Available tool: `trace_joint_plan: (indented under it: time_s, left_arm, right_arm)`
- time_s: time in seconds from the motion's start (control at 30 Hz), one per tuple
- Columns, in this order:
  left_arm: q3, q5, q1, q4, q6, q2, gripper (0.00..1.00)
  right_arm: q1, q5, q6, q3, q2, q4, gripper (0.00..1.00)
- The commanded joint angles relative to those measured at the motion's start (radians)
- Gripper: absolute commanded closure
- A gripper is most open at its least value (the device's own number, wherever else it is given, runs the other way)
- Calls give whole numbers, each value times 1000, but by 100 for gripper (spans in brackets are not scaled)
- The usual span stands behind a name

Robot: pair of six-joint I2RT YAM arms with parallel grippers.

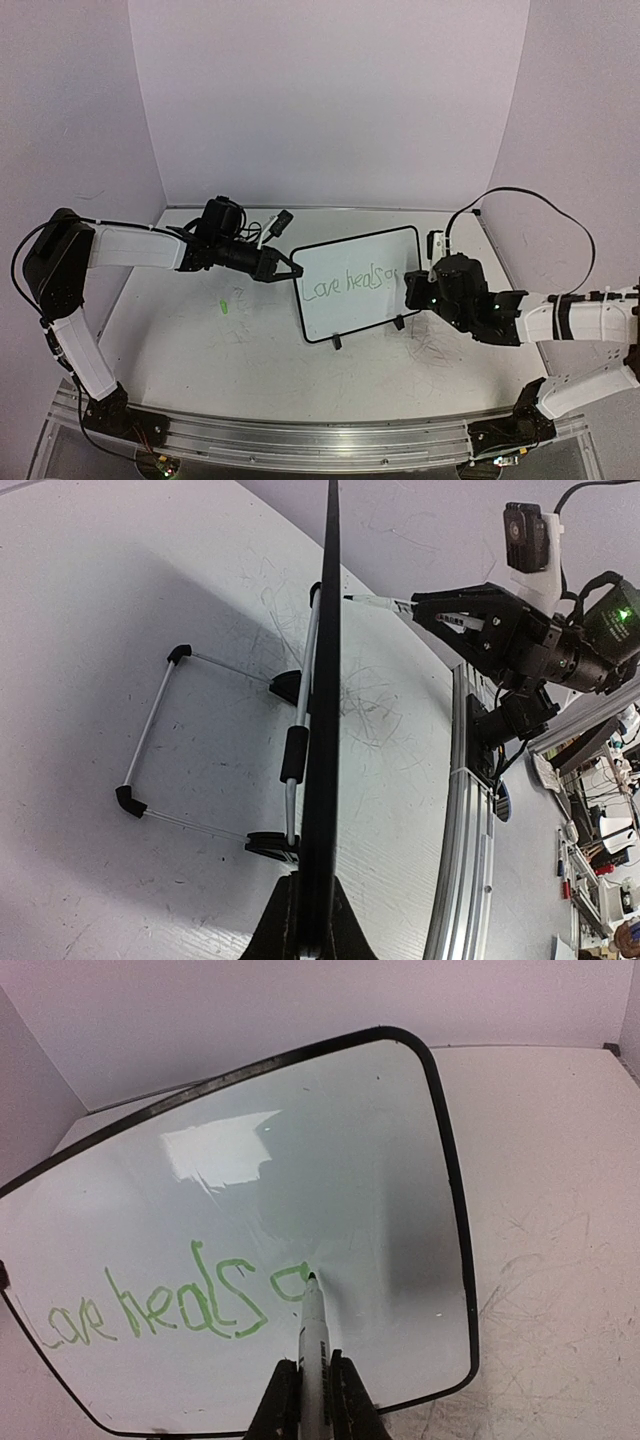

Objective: Write a sentence on the whiteboard

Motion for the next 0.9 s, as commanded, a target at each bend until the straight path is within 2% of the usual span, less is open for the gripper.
trace_joint_plan:
  time_s: [0.0, 0.2, 0.87]
  left_arm:
    - [31, 21, -8, -41, 9, -41, 100]
    - [30, 20, -8, -41, 10, -47, 100]
    - [31, 19, -8, -43, 12, -41, 100]
  right_arm:
    - [-7, 3, -35, 62, -20, 8, 100]
    - [-10, -10, -41, 68, 36, 24, 100]
    - [-10, -6, -19, 35, 67, 54, 100]
